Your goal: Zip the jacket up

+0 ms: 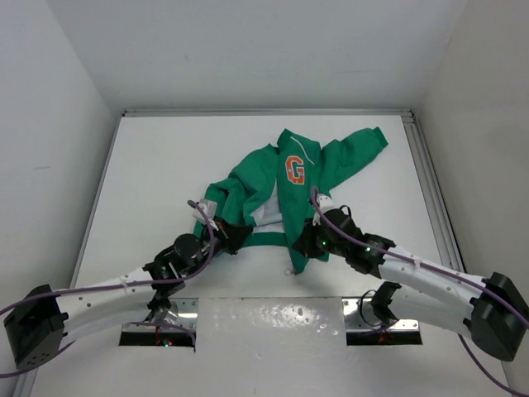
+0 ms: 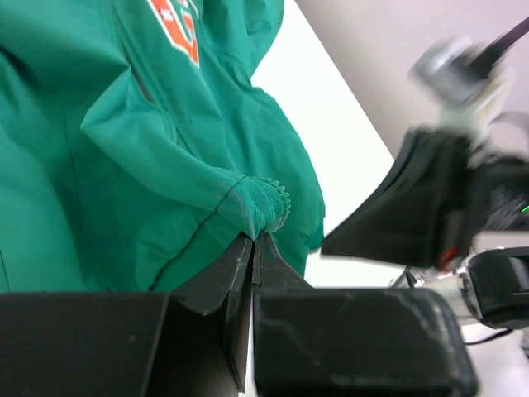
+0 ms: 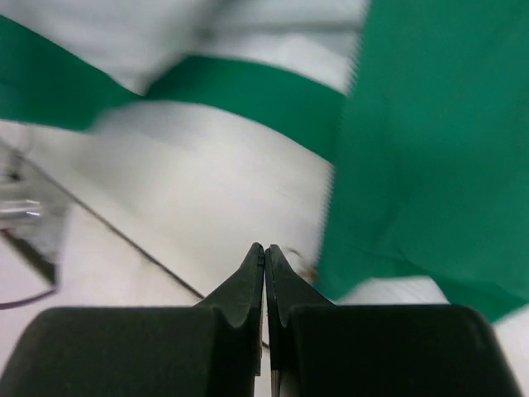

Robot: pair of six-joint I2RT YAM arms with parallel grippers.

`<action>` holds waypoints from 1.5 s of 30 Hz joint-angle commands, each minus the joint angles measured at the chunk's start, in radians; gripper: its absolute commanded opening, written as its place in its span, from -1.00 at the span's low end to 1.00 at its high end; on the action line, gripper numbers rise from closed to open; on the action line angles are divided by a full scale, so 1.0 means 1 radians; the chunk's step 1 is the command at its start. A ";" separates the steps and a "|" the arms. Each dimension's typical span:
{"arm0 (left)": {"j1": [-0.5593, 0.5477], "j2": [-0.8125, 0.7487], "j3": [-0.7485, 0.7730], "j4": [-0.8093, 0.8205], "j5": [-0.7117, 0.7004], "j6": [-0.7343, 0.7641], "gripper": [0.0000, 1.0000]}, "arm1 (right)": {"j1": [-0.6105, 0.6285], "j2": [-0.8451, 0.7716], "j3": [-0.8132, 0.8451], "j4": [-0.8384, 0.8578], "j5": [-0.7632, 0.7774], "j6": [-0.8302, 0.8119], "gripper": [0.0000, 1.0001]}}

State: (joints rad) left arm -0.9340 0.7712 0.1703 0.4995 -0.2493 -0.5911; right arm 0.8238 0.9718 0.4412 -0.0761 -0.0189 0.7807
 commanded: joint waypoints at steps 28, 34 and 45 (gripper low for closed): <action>0.003 0.013 0.038 0.014 -0.002 0.125 -1.00 | 0.176 0.340 0.114 -0.203 0.312 -0.090 -0.21; 0.003 0.008 0.037 0.004 -0.002 0.125 -1.00 | 0.184 0.370 0.096 -0.199 0.312 -0.074 -0.14; 0.003 -0.016 0.029 0.013 0.005 0.120 -1.00 | 0.221 0.338 0.168 -0.255 0.362 -0.054 -0.46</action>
State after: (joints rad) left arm -0.9340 0.7715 0.2066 0.4667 -0.2417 -0.4755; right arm 1.0260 1.3491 0.5484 -0.3141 0.2981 0.7132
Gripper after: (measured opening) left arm 0.007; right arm 0.267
